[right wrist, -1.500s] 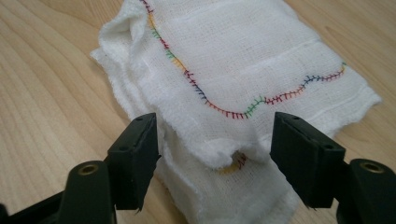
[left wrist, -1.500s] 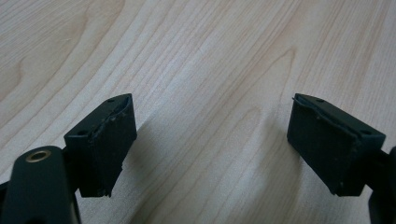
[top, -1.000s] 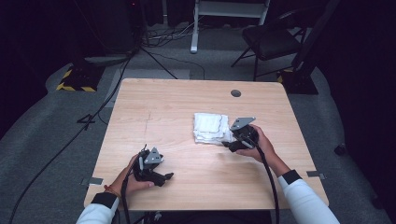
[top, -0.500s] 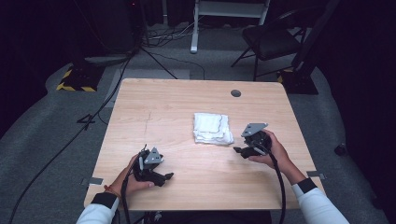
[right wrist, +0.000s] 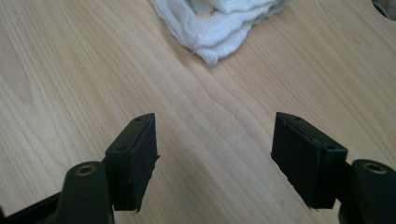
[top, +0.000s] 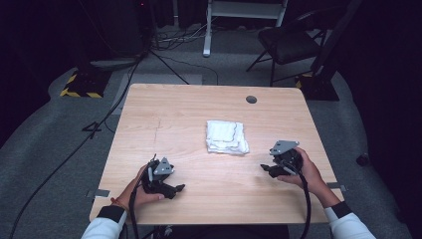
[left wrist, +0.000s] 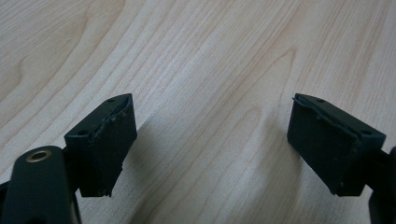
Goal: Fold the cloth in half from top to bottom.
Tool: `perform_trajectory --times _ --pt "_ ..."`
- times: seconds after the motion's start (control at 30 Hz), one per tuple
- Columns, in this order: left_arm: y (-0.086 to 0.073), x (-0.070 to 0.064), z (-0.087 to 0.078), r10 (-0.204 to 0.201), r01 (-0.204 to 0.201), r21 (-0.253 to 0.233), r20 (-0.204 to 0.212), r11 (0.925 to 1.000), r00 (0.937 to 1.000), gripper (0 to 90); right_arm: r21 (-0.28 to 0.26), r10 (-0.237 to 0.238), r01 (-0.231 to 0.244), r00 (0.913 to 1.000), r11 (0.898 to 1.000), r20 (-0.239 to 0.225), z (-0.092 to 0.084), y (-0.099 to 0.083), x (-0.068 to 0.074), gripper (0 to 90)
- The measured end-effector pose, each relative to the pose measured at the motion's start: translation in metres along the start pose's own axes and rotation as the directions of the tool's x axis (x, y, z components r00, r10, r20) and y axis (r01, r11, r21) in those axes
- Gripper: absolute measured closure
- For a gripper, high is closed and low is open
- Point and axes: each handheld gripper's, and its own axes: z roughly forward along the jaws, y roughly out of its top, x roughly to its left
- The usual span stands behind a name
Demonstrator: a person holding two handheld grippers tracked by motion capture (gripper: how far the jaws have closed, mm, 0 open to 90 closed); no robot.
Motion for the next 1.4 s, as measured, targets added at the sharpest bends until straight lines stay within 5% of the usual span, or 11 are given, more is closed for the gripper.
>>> perform_trajectory --times 0.4,0.8,1.23,1.4 --pt "0.0 0.0 0.0 0.0 0.0 0.0 0.0 1.0 1.0 16.0 0.029 -0.007 0.006 0.9994 1.0 0.033 -0.012 -0.029 0.003 31.0" --pt "0.0 0.0 0.0 -0.001 0.001 0.0 -0.001 1.0 1.0 16.0 0.036 0.038 -0.039 0.9981 0.999 0.048 -0.022 -0.065 0.001 30.2" --pt "0.0 0.0 0.0 -0.001 0.001 0.0 -0.001 1.0 1.0 16.0 -0.006 0.173 -0.173 0.9834 0.985 0.054 -0.034 -0.11 -0.012 29.0" --pt "0.0 0.0 0.0 -0.001 0.001 0.0 -0.001 1.0 1.0 16.0 -0.059 0.27 -0.268 0.9623 0.962 0.032 -0.041 -0.131 -0.017 27.6"
